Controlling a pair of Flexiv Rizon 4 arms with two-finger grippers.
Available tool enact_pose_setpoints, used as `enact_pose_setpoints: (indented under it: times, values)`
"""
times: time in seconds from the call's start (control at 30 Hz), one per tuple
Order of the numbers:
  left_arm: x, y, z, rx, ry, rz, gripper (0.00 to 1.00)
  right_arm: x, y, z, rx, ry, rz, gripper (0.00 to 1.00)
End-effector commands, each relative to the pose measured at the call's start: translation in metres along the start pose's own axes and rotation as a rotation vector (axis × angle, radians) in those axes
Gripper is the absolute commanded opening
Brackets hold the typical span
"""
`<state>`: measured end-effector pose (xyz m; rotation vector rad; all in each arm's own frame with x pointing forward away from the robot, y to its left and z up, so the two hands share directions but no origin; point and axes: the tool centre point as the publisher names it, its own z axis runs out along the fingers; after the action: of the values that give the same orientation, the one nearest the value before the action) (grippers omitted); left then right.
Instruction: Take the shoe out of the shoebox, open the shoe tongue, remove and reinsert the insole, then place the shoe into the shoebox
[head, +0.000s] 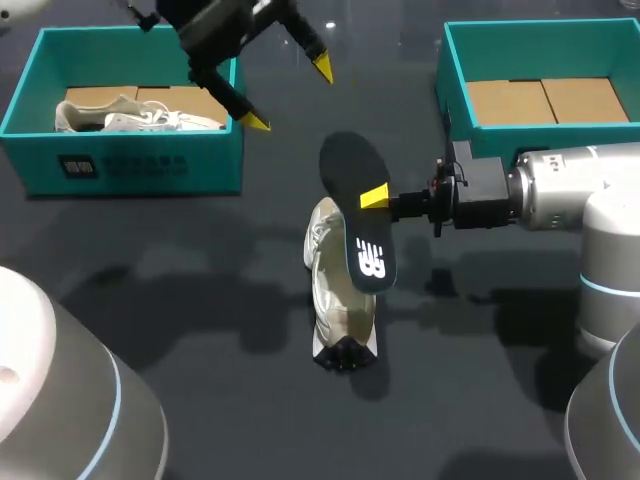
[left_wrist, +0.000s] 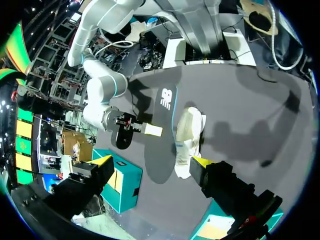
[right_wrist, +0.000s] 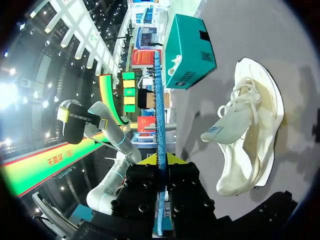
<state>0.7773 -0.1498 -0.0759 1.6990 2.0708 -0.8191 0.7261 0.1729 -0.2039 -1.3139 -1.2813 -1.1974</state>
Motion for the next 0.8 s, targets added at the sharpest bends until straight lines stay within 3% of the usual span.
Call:
enact_pose_setpoints:
  times: [0.03,0.37,0.8]
  values:
    - [0.005,-0.002,0.001,-0.005,-0.212,0.002,1.00,0.000,-0.001,0.001,-0.002,-0.003,0.000,0.00]
    - [0.018,-0.004,-0.002,-0.042,-0.616,0.048,1.00,0.000,-0.001,0.001,-0.002,-0.003,0.000,0.00]
    - [0.018,-0.004,-0.002,-0.042,-0.616,0.048,1.00,0.000,-0.001,0.001,-0.002,-0.003,0.000,0.00]
